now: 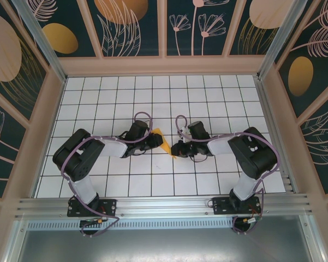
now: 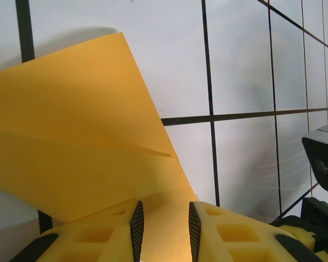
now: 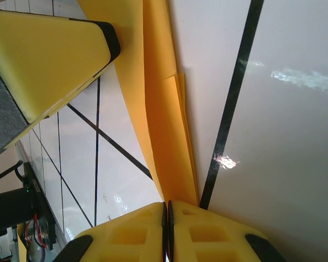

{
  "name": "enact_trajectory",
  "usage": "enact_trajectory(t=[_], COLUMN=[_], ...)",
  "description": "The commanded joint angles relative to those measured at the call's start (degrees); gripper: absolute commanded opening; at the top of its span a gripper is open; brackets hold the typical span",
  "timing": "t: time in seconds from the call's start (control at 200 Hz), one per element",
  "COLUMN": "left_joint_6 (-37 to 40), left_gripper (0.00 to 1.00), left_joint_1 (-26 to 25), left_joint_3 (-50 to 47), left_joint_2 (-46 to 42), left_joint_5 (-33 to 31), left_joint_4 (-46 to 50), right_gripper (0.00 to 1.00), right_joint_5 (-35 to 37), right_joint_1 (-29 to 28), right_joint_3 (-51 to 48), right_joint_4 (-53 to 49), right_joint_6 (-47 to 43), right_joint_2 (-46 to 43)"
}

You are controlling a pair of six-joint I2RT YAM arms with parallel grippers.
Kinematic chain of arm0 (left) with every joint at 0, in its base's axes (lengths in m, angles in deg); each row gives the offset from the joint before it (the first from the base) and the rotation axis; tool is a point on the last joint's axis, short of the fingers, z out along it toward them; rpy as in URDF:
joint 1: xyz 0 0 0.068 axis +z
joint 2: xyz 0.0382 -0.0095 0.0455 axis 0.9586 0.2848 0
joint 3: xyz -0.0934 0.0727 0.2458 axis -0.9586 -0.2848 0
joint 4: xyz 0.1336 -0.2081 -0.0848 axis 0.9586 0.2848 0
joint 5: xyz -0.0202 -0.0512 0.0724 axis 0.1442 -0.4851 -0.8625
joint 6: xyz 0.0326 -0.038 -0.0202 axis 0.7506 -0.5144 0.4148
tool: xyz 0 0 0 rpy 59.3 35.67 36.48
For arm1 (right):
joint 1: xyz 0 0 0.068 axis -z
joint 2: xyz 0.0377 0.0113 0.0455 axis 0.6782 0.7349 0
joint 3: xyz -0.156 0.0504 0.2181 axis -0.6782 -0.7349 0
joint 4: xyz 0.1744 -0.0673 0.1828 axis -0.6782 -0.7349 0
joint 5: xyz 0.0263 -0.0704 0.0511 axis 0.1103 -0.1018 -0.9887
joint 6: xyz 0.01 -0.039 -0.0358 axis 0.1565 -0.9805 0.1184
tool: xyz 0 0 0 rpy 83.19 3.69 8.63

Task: Fold a paper plane with a square sheet of paper (pick it up from the middle)
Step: Fold the wing for the fifth time at the center of the table.

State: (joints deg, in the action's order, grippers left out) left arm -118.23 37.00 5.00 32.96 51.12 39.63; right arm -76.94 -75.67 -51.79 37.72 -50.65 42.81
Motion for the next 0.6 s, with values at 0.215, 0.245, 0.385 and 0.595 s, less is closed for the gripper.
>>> enact_trajectory(t=[0.215, 0.245, 0.385, 0.595], left_joint_6=[1.7, 1.84, 2.83, 3.81], left_gripper=[0.32, 0.32, 0.33, 0.35], left_joint_1=[-0.12, -0.04, -0.07, -0.08], left_joint_3=[1.6, 1.82, 3.14, 4.36], left_joint_2=[0.35, 0.22, -0.9, -2.98], left_joint_5=[-1.0, -0.96, -0.87, -0.97], left_joint_4=[2.69, 2.86, 4.06, 4.41], right_gripper=[0.09, 0.08, 0.05, 0.0], right_joint_5=[1.54, 1.66, 1.6, 0.57], right_joint_1=[-0.08, -0.08, 0.16, 1.21], right_joint_3=[-2.47, -2.6, -3.47, -5.0], right_joint_4=[-3.53, -3.33, -1.91, 1.53], right_joint_6=[-1.29, -1.15, -0.04, 2.86], right_joint_2=[-0.88, -0.74, -0.6, -0.75])
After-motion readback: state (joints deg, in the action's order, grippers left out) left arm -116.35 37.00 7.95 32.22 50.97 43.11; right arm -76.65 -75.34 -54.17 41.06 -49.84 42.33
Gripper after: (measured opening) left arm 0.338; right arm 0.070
